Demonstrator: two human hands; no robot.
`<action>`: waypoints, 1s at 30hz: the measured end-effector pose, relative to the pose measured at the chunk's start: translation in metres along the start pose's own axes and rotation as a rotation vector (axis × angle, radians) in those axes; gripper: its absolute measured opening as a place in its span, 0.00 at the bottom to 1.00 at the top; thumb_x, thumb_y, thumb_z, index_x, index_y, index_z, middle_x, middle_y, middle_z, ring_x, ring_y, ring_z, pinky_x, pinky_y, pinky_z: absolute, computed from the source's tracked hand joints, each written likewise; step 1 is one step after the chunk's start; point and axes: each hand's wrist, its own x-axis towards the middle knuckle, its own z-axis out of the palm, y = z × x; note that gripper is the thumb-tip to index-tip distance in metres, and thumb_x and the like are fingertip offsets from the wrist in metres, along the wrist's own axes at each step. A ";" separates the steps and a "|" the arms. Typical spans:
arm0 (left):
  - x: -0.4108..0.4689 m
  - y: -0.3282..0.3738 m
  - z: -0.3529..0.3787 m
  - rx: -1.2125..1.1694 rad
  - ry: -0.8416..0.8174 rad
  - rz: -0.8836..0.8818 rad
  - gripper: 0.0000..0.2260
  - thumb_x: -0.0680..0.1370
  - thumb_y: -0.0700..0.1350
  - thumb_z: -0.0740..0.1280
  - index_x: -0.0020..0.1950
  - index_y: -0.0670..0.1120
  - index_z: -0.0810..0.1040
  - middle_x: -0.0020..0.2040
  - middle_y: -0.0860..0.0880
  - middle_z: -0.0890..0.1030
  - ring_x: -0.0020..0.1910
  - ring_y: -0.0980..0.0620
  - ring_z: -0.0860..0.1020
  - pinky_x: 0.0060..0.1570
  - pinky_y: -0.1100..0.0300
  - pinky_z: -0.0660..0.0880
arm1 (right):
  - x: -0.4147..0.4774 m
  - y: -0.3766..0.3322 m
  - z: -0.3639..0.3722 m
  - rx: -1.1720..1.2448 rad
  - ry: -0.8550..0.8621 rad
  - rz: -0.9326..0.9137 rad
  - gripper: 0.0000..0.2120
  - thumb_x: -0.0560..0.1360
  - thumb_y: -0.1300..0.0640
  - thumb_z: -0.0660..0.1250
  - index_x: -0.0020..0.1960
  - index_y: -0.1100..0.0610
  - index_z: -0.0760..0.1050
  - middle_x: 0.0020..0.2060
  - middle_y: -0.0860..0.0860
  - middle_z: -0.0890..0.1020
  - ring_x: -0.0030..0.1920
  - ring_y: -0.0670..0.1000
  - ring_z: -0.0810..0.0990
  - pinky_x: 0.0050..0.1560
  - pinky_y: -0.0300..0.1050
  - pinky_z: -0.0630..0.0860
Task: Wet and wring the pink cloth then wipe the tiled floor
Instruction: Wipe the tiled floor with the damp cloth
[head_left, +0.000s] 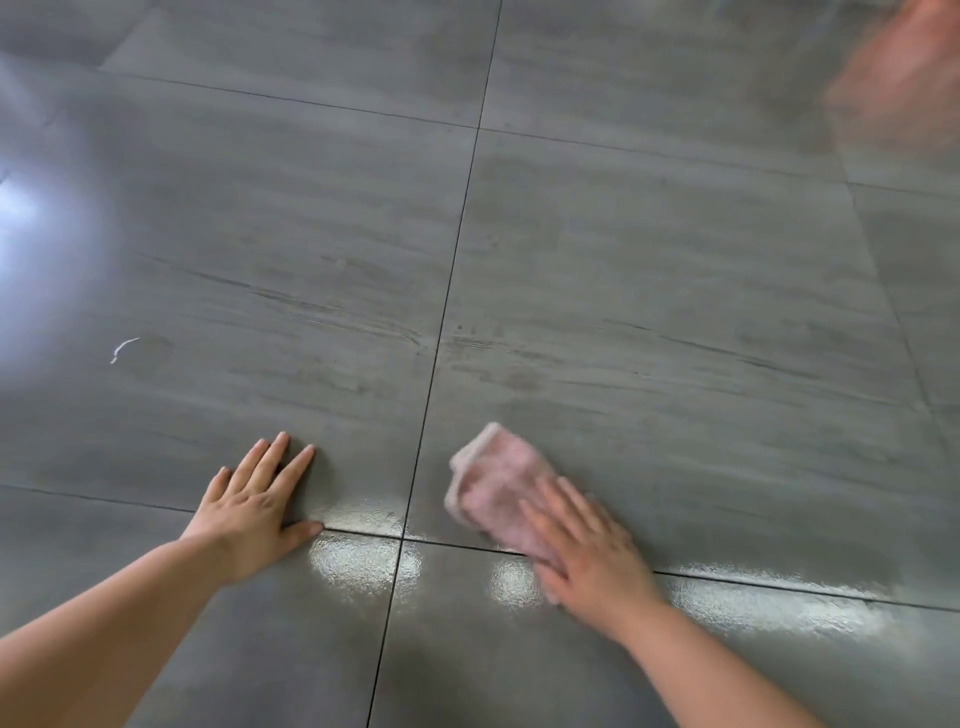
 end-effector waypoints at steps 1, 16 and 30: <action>-0.005 -0.001 0.002 0.006 0.008 0.002 0.35 0.76 0.60 0.55 0.73 0.52 0.35 0.76 0.49 0.36 0.75 0.50 0.37 0.74 0.53 0.42 | -0.015 0.021 0.000 0.018 0.035 0.067 0.28 0.66 0.46 0.54 0.65 0.53 0.64 0.75 0.48 0.52 0.70 0.55 0.59 0.66 0.45 0.62; -0.007 0.049 0.024 0.219 0.079 0.389 0.57 0.52 0.78 0.47 0.72 0.43 0.58 0.71 0.42 0.65 0.75 0.46 0.48 0.71 0.50 0.43 | -0.072 -0.063 0.015 0.209 0.161 0.240 0.26 0.66 0.49 0.57 0.65 0.51 0.65 0.76 0.51 0.52 0.74 0.54 0.52 0.67 0.47 0.59; 0.007 0.059 0.032 0.098 0.154 0.457 0.62 0.48 0.79 0.49 0.74 0.43 0.52 0.75 0.42 0.56 0.74 0.51 0.47 0.72 0.58 0.45 | -0.135 0.063 -0.021 0.457 0.242 1.662 0.38 0.66 0.47 0.47 0.73 0.64 0.55 0.72 0.68 0.57 0.71 0.67 0.58 0.70 0.56 0.57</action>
